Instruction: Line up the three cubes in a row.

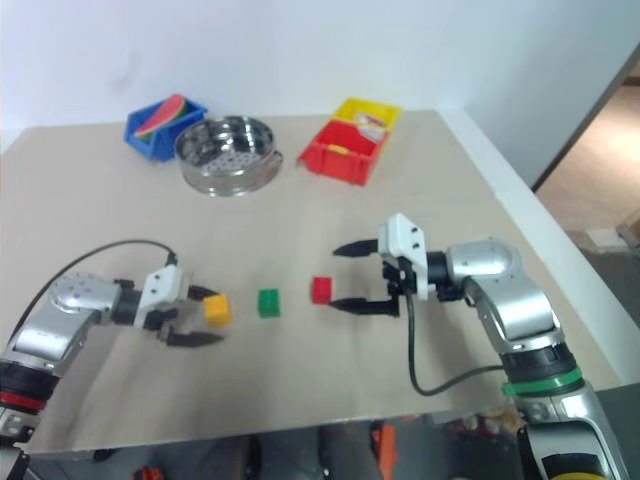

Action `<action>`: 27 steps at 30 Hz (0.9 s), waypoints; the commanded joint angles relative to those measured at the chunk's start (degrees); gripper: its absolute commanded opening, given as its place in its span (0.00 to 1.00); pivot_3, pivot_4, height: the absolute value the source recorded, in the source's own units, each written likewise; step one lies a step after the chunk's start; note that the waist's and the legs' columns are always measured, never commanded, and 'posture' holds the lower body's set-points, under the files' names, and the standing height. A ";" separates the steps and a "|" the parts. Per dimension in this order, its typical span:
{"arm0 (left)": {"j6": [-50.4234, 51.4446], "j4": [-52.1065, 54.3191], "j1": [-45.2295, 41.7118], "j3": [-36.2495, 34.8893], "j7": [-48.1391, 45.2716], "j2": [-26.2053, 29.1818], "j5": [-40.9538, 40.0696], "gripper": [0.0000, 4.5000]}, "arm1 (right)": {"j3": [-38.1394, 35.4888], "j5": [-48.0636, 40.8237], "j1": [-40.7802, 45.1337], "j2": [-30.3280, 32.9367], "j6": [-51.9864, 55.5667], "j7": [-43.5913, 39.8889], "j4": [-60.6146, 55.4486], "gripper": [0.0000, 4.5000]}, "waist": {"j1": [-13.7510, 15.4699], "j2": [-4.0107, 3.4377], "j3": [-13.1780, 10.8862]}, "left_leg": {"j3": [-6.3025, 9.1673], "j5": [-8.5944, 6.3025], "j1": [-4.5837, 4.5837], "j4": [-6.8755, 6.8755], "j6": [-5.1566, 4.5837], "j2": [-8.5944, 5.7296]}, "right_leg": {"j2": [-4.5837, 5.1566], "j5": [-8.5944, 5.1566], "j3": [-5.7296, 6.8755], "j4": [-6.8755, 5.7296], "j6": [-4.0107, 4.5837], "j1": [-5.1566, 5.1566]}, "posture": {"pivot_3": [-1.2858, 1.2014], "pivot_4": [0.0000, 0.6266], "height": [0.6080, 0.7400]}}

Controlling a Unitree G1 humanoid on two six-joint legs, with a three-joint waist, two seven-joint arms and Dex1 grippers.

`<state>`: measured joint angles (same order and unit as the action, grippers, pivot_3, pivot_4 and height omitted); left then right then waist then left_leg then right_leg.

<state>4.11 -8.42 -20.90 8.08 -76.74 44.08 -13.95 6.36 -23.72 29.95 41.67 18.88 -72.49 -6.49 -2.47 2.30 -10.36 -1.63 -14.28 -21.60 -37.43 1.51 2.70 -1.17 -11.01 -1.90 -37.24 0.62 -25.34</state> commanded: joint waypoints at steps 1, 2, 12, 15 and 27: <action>-0.48 1.01 -1.22 -2.19 -0.13 1.64 -0.34 1.00 | -1.90 -0.73 0.23 0.78 -0.33 0.13 -2.19 1.00 | -0.01 0.00 0.00 | 0.00 0.00 0.00 0.00 0.00 0.00 | 0.00 0.00 0.00 0.00 0.00 0.00 | 0.52 0.24 1.00; -0.30 1.39 -1.30 -2.44 -0.11 1.80 -0.59 1.00 | -1.92 -0.80 0.29 0.73 -0.32 0.19 -2.20 1.00 | -0.01 0.00 0.00 | 0.00 0.00 0.00 0.00 0.00 0.00 | -0.01 0.00 0.00 0.00 0.00 0.00 | 0.52 0.24 1.00; 16.60 12.66 -3.59 -10.65 1.49 8.95 -10.18 1.00 | -4.74 -4.43 2.50 0.35 2.82 2.05 -3.16 1.00 | -0.04 0.02 -0.02 | 0.00 0.00 -0.02 0.00 0.00 0.02 | -0.02 0.00 0.01 0.00 0.00 -0.02 | 0.52 0.24 1.00; 21.21 11.30 -7.97 -13.97 8.69 6.51 -11.62 1.00 | -5.79 -5.04 4.15 -1.05 4.19 4.61 -1.80 1.00 | -0.03 0.03 -0.03 | 0.02 0.00 -0.03 -0.02 0.00 0.02 | -0.01 0.00 0.04 0.00 -0.01 -0.01 | 0.52 0.24 1.00; 13.64 3.67 -7.54 -15.94 33.62 -6.85 -1.59 1.00 | -5.35 7.26 6.46 -9.77 -10.33 18.24 15.10 1.00 | -0.05 0.03 -0.01 | 0.00 0.01 -0.33 -0.06 -0.02 0.02 | -0.01 0.09 -0.22 0.04 -0.08 -0.18 | 0.52 0.24 1.00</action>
